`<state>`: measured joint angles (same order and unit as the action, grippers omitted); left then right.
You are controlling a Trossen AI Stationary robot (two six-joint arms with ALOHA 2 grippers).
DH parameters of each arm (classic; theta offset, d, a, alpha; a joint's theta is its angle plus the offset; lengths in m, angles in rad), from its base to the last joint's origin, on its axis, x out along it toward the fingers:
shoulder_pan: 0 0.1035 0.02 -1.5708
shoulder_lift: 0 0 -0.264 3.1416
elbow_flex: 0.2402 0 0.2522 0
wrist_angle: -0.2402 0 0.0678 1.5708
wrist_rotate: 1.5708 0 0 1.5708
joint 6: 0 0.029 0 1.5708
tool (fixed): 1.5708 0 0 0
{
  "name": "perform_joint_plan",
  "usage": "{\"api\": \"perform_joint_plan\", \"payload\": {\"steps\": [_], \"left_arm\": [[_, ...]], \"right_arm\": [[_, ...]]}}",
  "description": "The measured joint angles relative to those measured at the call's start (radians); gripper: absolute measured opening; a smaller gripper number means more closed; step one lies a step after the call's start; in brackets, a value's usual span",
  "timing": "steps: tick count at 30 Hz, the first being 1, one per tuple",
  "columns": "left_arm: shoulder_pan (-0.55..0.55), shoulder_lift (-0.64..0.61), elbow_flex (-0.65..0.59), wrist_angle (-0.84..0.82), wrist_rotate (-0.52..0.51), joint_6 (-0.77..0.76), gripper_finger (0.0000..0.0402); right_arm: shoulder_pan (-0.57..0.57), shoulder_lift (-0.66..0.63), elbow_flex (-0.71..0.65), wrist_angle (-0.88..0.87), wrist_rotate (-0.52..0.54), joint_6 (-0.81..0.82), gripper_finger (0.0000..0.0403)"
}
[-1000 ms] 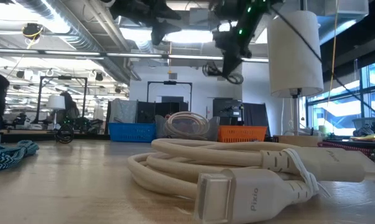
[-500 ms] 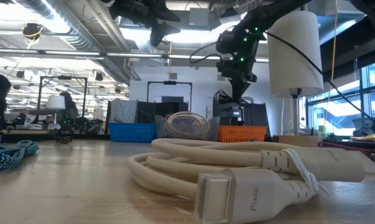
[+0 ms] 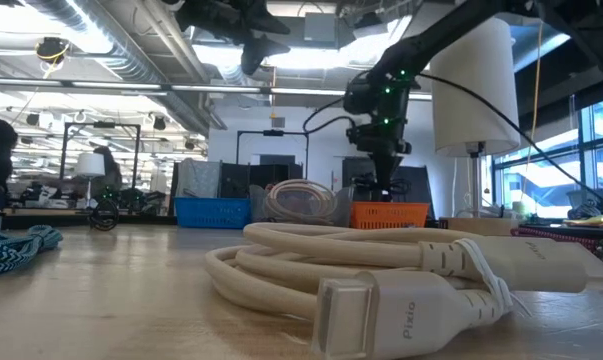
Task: Pick & Place USB Port
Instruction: Put the black charger cable into the orange bin, then put the purple charger cable into the blue bin
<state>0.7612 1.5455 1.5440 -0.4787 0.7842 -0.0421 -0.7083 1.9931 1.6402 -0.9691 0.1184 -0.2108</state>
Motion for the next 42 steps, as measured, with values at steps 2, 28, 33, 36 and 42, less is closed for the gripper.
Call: {"api": "perform_joint_plan", "payload": {"steps": [2,28,33,36,42], "left_arm": [[0.0,0.0,0.0,-0.006,0.0,0.0,0.018],[0.0,0.0,0.0,-0.027,-0.005,0.003,0.018],[0.0,0.0,0.0,-0.027,-0.006,0.003,0.018],[0.0,0.0,0.0,-0.027,-0.006,0.003,0.018],[0.0,0.0,0.0,-0.027,-0.006,-0.005,0.018]], "right_arm": [[-0.01,0.01,0.0,0.005,0.0,0.0,0.0022],[-0.05,0.023,-0.197,0.186,-0.097,0.023,0.002],[-0.05,0.024,-0.188,0.197,-0.097,0.025,0.0093],[-0.047,0.024,-0.175,0.202,-0.097,0.027,0.0148],[-0.047,0.024,-0.129,0.161,-0.097,0.07,0.0209]]}}
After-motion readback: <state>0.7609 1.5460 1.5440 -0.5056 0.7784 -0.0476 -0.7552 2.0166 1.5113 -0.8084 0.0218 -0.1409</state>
